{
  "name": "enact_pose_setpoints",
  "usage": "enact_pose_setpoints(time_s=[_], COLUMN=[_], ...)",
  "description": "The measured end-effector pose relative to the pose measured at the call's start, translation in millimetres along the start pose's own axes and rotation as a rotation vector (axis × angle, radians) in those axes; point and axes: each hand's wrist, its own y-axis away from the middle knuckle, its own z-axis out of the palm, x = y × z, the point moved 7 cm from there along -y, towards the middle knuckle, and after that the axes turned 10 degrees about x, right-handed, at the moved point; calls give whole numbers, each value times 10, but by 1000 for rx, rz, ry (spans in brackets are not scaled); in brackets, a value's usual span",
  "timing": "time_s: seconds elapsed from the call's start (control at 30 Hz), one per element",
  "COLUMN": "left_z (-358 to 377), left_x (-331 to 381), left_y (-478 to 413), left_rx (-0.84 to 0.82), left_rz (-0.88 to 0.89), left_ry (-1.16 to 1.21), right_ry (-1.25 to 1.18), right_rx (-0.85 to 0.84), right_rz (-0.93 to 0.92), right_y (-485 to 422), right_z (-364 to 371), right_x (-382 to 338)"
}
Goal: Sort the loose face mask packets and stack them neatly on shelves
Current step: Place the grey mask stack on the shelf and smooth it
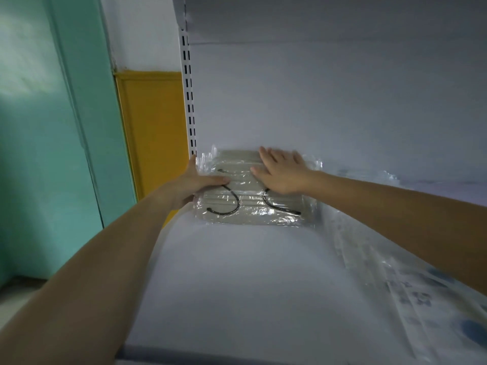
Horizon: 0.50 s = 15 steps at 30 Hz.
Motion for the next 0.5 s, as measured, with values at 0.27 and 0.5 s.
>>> enact_pose_setpoints(time_s=[0.27,0.5], left_z=[154,153], left_x=[-40,-27], left_y=[-8,-42], left_rx=[-68,-5], left_rz=[-28,-7], left_ry=[3,57], right_ry=[-20,-11], right_rx=[-85,-64], right_rz=[-15,-61], right_y=[39,37], right_z=[102,123], right_x=[56,86])
